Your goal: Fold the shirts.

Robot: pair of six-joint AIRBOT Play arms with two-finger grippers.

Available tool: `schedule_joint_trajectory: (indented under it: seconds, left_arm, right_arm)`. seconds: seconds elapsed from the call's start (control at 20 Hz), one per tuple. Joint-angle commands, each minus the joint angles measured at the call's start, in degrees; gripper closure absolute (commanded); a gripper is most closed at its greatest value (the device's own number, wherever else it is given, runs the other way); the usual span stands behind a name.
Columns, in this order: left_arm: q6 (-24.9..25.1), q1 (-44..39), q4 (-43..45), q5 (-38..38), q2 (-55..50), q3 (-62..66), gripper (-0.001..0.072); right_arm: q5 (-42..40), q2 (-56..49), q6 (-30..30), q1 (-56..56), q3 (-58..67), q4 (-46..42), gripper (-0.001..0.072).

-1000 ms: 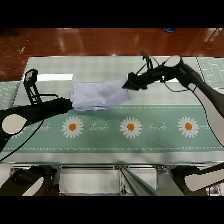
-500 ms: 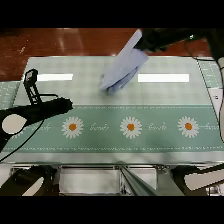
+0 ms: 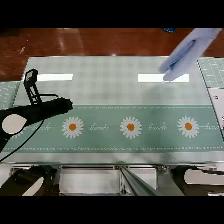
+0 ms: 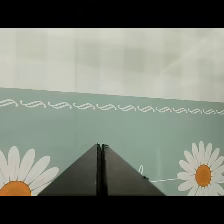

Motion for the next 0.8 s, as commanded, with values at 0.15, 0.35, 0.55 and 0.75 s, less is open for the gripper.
schedule_joint_trajectory:
  seconds: [0.15,0.35,0.55,0.75]
  left_arm:
    - [0.02,0.04,-1.18,0.07,0.00,0.00,0.0684]
    - [0.09,0.04,-1.44,0.20,0.00,0.00,0.0684]
    - [0.26,0.04,-1.44,1.14,0.00,0.00,0.0683]
    - [0.26,0.04,-1.44,1.20,0.00,0.00,0.0684]
  right_arm:
    - [11.91,8.31,7.78,-16.28,-5.73,-4.15,0.0694]
    - [15.67,15.69,7.52,-23.06,-16.26,-9.27,0.0696]
    - [15.69,24.70,6.60,-30.80,-32.00,-12.48,0.0695]
    - [16.81,33.07,3.02,-41.88,-47.95,-20.90,0.0695]
